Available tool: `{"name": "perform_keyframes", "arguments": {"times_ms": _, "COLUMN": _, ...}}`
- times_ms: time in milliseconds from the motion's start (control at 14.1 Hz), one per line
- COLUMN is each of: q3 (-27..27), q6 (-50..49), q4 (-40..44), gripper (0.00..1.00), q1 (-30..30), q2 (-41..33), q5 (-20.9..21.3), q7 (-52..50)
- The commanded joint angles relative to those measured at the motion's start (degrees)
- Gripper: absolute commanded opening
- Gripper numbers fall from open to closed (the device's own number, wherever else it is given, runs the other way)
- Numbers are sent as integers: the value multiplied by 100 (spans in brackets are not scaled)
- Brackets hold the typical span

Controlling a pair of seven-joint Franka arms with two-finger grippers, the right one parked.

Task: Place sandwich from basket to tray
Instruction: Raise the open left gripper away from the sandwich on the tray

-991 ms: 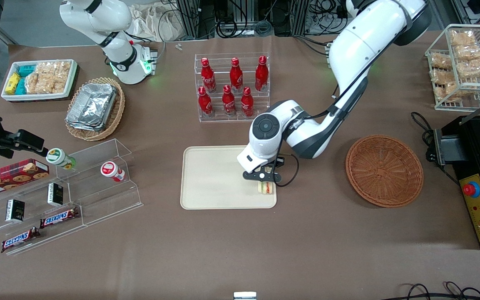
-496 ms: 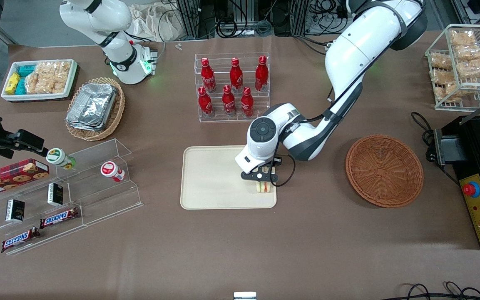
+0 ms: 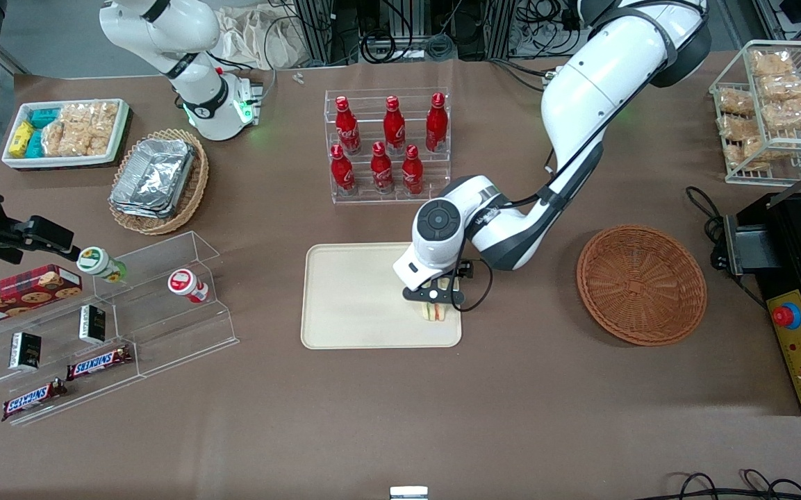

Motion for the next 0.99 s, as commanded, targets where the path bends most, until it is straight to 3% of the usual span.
{"name": "perform_keyframes", "arguments": {"times_ms": 0, "q3": -7, "q6": -568, "q4": 133, "gripper": 100, "q1": 26, "q2": -524, "q5": 48, "q7": -46}}
{"name": "perform_keyframes", "arguments": {"times_ms": 283, "q3": 2, "q6": -1789, "q4": 195, "gripper": 100, "q1": 88, "q2": -1614, "q5": -86, "q7": -28}}
{"name": "perform_keyframes", "arguments": {"times_ms": 496, "q3": -25, "q6": -2118, "q4": 327, "gripper": 100, "q1": 692, "q2": -2090, "q5": -208, "q7": -11}}
{"name": "perform_keyframes", "arguments": {"times_ms": 779, "q3": -16, "q6": -2414, "q4": 318, "gripper": 100, "q1": 1378, "q2": -2547, "q5": -795, "q7": 821}}
{"name": "perform_keyframes", "arguments": {"times_ms": 920, "q3": -16, "q6": -2836, "q4": 362, "gripper": 100, "q1": 1713, "q2": -2897, "q5": -1427, "q7": 1672}}
